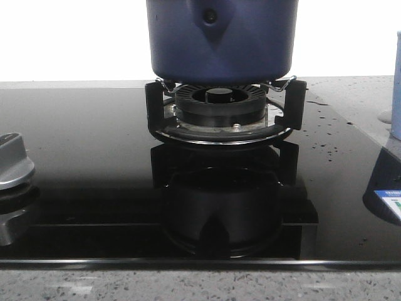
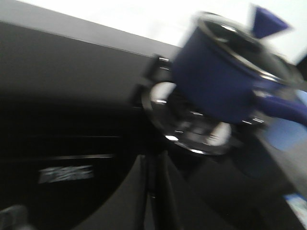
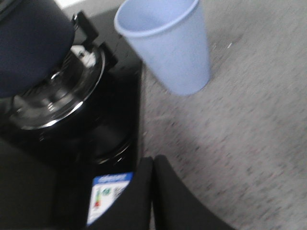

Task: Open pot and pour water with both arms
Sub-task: 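Grasp the purple lid knob with the left gripper and lift the lid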

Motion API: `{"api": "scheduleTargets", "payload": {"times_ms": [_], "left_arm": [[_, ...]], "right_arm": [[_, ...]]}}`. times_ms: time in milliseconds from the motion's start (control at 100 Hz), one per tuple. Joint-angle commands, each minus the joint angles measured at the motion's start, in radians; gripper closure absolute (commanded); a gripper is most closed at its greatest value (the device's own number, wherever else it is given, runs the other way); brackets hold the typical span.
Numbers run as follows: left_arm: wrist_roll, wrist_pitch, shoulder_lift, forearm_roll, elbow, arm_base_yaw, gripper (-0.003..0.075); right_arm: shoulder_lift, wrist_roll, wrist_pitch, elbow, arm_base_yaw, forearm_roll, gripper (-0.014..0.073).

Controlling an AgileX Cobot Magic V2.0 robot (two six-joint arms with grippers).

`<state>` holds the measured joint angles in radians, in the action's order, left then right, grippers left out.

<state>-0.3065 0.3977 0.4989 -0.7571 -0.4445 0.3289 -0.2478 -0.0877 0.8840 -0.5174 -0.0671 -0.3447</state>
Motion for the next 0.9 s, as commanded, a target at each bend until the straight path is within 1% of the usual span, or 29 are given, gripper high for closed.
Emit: {"api": "scheduleTargets", "payload": {"times_ms": [0, 60, 130, 190, 280, 400, 530, 620, 770, 820, 890], "left_arm": [[-0.277, -0.028, 0.069, -0.264, -0.082, 0.095, 0.0722], [-0.419, 0.011, 0.107, -0.398, -0.119, 0.145, 0.0722], [-0.564, 0.057, 0.159, -0.494, -0.164, 0.197, 0.0722], [-0.652, 0.092, 0.211, -0.53, -0.211, 0.228, 0.0722], [-0.736, 0.157, 0.292, -0.554, -0.277, 0.238, 0.0722], [-0.848, 0.297, 0.398, -0.579, -0.386, 0.232, 0.0722], [-0.982, 0.469, 0.516, -0.685, -0.49, 0.232, 0.0722], [-1.092, 0.547, 0.584, -0.758, -0.555, 0.232, 0.0722], [-1.294, 0.562, 0.681, -0.771, -0.641, 0.227, 0.0722], [-1.33, 0.562, 0.704, -0.773, -0.667, 0.22, 0.0722], [-1.347, 0.558, 0.73, -0.785, -0.692, 0.204, 0.0718]], "right_arm": [[-0.021, 0.039, -0.011, -0.037, 0.0, -0.109, 0.0665], [-0.021, 0.094, 0.011, -0.037, 0.0, -0.201, 0.0665], [-0.021, 0.166, 0.033, -0.037, 0.0, -0.291, 0.0665], [-0.021, 0.242, 0.038, -0.037, 0.0, -0.351, 0.0665], [-0.021, 0.375, 0.018, -0.037, 0.0, -0.409, 0.0665], [-0.021, 0.466, -0.011, -0.037, 0.0, -0.445, 0.0665], [-0.021, 0.482, -0.037, -0.037, 0.0, -0.448, 0.0665], [-0.021, 0.483, -0.047, -0.037, 0.0, -0.448, 0.0665], [-0.021, 0.504, -0.077, -0.037, 0.0, -0.448, 0.0665], [-0.021, 0.504, -0.088, -0.037, 0.0, -0.448, 0.0665], [-0.021, 0.504, -0.095, -0.037, 0.0, -0.447, 0.0665]]}}
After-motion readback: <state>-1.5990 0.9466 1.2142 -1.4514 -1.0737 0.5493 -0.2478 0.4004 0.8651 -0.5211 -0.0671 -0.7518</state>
